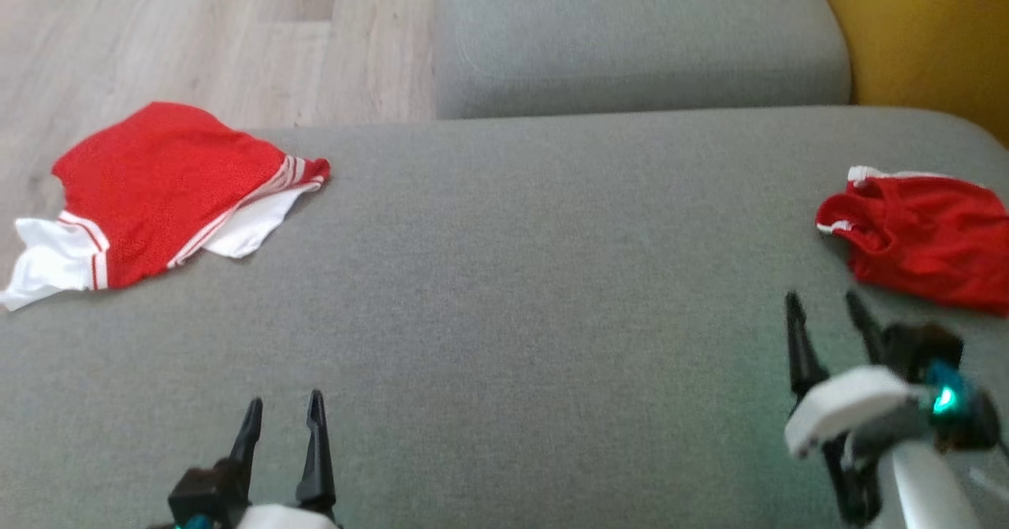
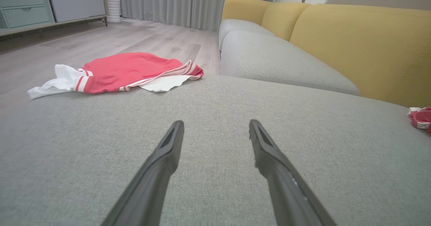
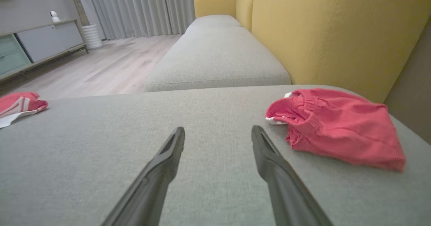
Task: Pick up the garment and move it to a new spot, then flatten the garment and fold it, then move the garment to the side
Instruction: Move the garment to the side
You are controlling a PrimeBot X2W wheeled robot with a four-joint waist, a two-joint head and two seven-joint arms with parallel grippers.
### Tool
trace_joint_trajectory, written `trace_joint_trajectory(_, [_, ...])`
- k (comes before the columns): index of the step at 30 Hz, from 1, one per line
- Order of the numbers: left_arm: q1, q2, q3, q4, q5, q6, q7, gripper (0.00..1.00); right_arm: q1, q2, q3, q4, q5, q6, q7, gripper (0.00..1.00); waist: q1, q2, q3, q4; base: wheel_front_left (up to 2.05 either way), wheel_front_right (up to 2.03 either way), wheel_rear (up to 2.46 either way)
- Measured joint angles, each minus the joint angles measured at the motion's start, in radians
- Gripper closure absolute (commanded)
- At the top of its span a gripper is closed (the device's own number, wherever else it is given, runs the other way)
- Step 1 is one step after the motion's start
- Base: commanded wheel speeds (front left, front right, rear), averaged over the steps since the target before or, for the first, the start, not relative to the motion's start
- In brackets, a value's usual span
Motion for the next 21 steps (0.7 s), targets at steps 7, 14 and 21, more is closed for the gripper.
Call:
trace_joint_trajectory(7, [0.048, 0.0, 0.001, 0.011, -0.002, 0.0, -0.01, 0.0, 0.136, 0.006, 0.051, -0.108, 0.092, 0.0, -0.025, 0.0, 0.0001, 0.0, -0.035, 0.001, 0.0, 0.0, 0.0])
trace_joint_trajectory(14, [0.053, 0.0, 0.004, 0.014, -0.011, 0.0, -0.01, 0.0, 0.207, 0.006, 0.055, -0.178, 0.106, 0.0, -0.028, 0.0, 0.0002, 0.0, -0.048, -0.003, 0.0, 0.0, 0.0])
trace_joint_trajectory(21, [0.053, 0.0, 0.006, 0.015, -0.017, 0.0, -0.018, 0.0, 0.244, 0.006, 0.078, -0.202, 0.109, 0.0, -0.023, 0.0, 0.0002, 0.0, -0.049, -0.008, 0.0, 0.0, 0.0])
